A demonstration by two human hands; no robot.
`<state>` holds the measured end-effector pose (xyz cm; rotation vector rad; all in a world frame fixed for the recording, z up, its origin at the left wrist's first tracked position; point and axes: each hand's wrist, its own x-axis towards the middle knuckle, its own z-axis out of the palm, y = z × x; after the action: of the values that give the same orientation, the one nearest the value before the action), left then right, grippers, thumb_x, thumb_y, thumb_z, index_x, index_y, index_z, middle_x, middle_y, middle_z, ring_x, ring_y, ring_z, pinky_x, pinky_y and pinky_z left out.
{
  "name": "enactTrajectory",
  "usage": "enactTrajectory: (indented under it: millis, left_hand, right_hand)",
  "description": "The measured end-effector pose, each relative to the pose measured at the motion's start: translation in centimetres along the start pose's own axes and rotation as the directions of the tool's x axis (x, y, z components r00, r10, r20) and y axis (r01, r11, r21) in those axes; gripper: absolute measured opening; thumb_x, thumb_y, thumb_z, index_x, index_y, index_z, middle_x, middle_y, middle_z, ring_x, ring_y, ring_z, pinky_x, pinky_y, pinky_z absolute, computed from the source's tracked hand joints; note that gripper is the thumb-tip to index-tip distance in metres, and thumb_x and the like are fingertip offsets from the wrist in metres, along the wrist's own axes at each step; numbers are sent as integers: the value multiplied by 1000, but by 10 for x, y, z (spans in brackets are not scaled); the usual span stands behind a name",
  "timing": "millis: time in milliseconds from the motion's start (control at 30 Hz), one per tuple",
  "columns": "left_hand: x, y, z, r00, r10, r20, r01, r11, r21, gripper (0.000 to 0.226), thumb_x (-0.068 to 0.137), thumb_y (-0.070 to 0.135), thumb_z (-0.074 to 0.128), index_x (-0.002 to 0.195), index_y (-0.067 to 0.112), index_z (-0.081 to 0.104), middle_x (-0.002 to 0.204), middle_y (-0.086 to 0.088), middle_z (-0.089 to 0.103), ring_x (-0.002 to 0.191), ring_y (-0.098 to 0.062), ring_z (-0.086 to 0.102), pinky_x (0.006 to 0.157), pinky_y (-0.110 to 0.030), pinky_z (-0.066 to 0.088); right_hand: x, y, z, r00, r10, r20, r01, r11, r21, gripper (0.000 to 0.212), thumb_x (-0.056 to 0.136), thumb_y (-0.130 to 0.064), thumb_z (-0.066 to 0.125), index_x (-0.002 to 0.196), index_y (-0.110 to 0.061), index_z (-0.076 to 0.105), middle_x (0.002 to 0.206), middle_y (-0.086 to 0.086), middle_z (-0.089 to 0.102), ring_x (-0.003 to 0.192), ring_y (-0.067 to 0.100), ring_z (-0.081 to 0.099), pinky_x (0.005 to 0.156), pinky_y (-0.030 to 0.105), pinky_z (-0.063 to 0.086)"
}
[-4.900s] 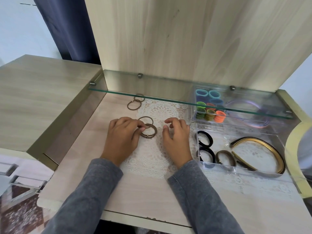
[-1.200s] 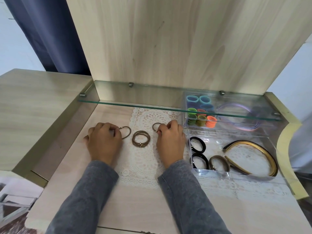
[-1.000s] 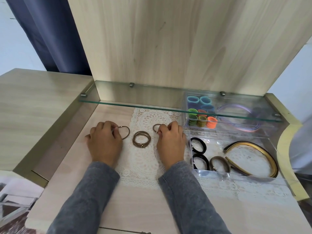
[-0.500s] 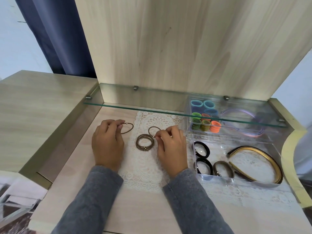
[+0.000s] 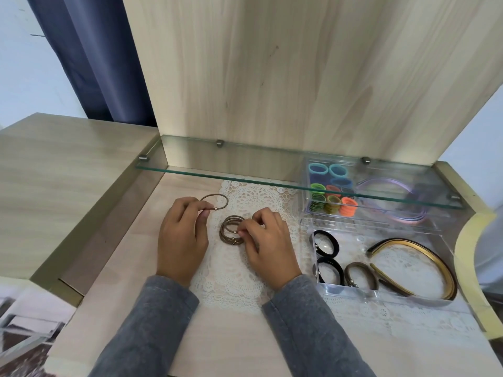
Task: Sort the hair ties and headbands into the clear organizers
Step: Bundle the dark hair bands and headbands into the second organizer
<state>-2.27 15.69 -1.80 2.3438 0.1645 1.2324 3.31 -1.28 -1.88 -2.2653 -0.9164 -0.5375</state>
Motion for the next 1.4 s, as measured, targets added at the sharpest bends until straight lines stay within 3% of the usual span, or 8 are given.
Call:
enactTrajectory:
  millis: [433, 600, 1000, 1167, 1400]
  left_hand:
    - [1, 1, -1, 997, -34, 69, 36, 999, -29, 13, 92, 0, 62, 99, 6, 70, 101, -2, 57, 92, -17, 57, 85, -22, 44]
    - [1, 3, -3, 995, -43, 89, 45, 999, -21, 13, 92, 0, 62, 99, 7, 70, 101, -1, 57, 92, -13, 56, 86, -13, 40]
    - [1, 4, -3, 985, 24, 173, -17, 999, -42, 14, 90, -3, 63, 98, 7, 70, 100, 0, 57, 89, -14, 58, 83, -19, 45]
    - [1, 5, -4, 983, 28, 181, -19, 998, -53, 15, 89, -3, 64, 98, 8, 69, 100, 1, 57, 89, -14, 58, 82, -23, 47]
    - [-1, 6, -4, 963, 58, 264, -39, 996, -78, 9, 87, 1, 67, 93, 8, 68, 95, 4, 58, 84, -14, 59, 78, -15, 43]
  right_hand:
    - [-1, 0, 1, 998, -33, 60, 35, 999, -39, 10, 90, -23, 53, 88, -19, 62, 90, -2, 47, 83, 18, 44, 70, 34, 41]
    - [-1, 0, 2, 998, -33, 56, 35, 999, -35, 2, 87, -16, 62, 87, -19, 62, 89, -1, 47, 82, 18, 44, 70, 34, 42]
    - [-1, 0, 0, 997, -19, 78, 21, 999, -26, 3, 86, -20, 61, 87, -19, 63, 89, -2, 48, 84, 17, 44, 72, 35, 41]
    - [0, -2, -3, 995, 82, 51, -83, 996, 15, 12, 88, -29, 55, 93, -22, 64, 92, -6, 47, 87, 12, 42, 77, 33, 41]
    - [1, 3, 2, 972, 224, -67, -216, 971, 102, 13, 90, -19, 53, 99, -16, 62, 98, -1, 52, 90, 17, 48, 79, 40, 46]
